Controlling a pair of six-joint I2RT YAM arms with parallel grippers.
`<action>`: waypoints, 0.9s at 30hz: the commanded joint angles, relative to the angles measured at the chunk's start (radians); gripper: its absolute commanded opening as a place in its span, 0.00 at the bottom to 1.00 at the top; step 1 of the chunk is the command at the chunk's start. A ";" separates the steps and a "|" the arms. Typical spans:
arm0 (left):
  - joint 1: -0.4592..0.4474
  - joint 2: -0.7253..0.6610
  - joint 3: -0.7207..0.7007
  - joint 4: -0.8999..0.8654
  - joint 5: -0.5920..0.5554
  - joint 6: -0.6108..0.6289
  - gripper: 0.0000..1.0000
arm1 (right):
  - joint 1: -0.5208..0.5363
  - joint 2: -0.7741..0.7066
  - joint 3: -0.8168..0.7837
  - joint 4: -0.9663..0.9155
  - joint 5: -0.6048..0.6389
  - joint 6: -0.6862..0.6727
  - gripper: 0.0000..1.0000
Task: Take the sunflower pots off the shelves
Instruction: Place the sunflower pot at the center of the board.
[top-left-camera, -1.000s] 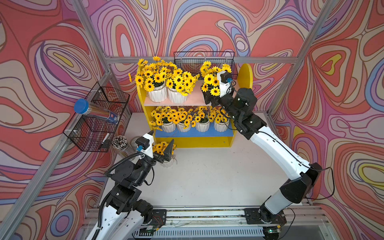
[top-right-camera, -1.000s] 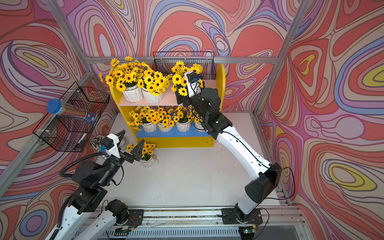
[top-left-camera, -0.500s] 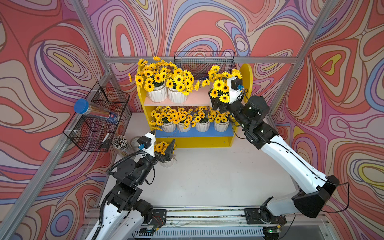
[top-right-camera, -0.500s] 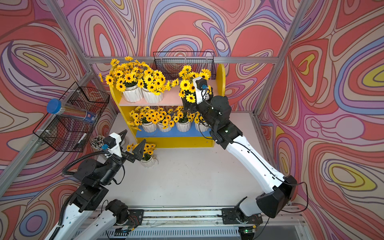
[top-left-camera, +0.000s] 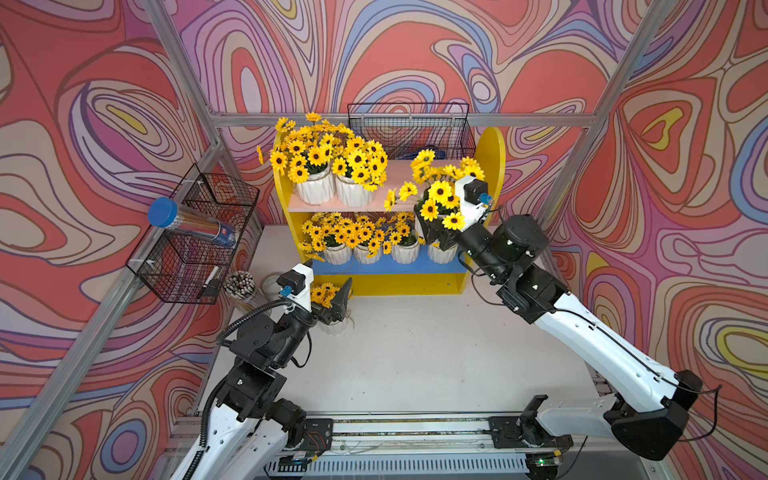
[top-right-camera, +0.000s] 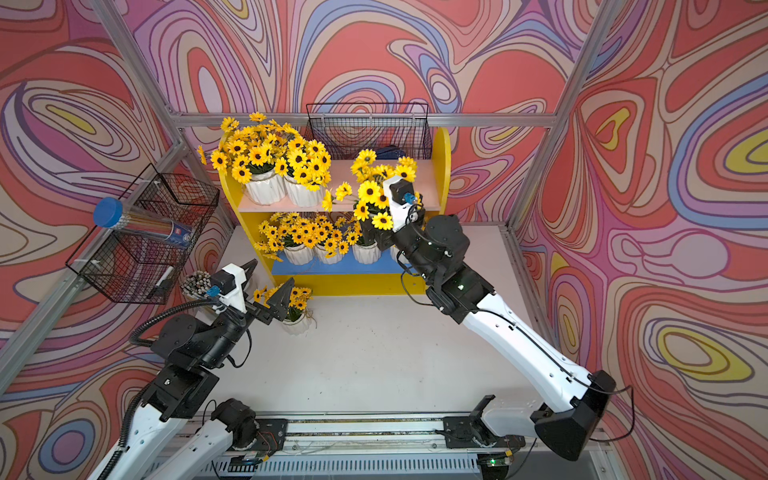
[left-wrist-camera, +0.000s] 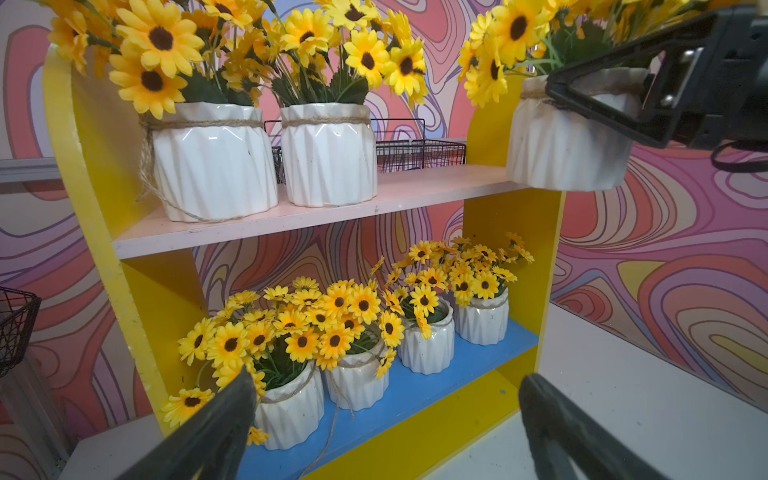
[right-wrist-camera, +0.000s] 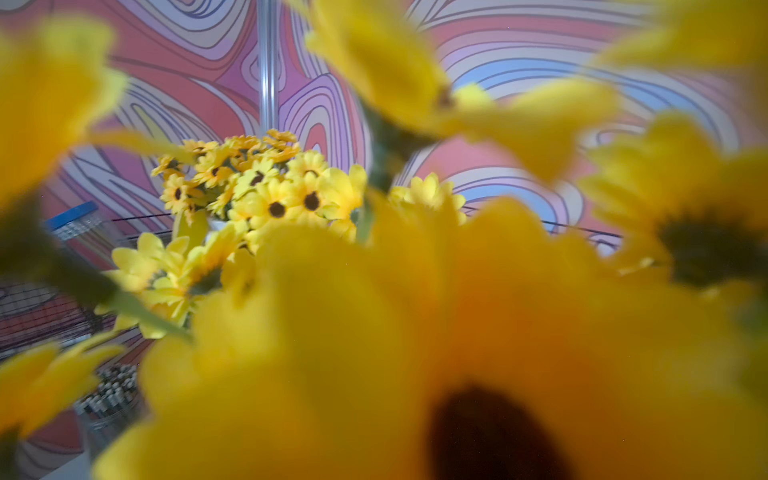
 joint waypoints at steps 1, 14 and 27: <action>-0.004 -0.001 0.016 0.003 0.006 -0.002 1.00 | 0.117 -0.035 -0.024 0.043 0.002 -0.032 0.00; -0.003 -0.086 0.028 -0.166 -0.023 -0.010 1.00 | 0.287 -0.036 -0.325 0.138 0.046 0.091 0.00; -0.003 -0.161 -0.017 -0.252 -0.077 -0.041 1.00 | 0.287 0.027 -0.523 0.276 0.050 0.151 0.00</action>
